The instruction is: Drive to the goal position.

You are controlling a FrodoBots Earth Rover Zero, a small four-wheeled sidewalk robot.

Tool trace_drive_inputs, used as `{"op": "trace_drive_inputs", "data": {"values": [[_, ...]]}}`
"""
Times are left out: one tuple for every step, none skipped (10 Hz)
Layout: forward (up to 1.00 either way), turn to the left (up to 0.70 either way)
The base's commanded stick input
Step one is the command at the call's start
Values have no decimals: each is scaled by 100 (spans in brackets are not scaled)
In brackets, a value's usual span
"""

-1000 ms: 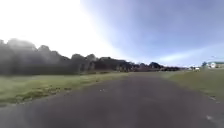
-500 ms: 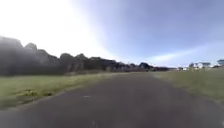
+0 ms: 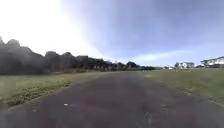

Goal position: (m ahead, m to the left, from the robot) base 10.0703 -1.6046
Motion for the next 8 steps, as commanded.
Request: {"op": "trace_drive_inputs", "data": {"values": [[100,0],[100,0],[100,0],[100,0],[100,0],[100,0],[100,0],[100,0]]}}
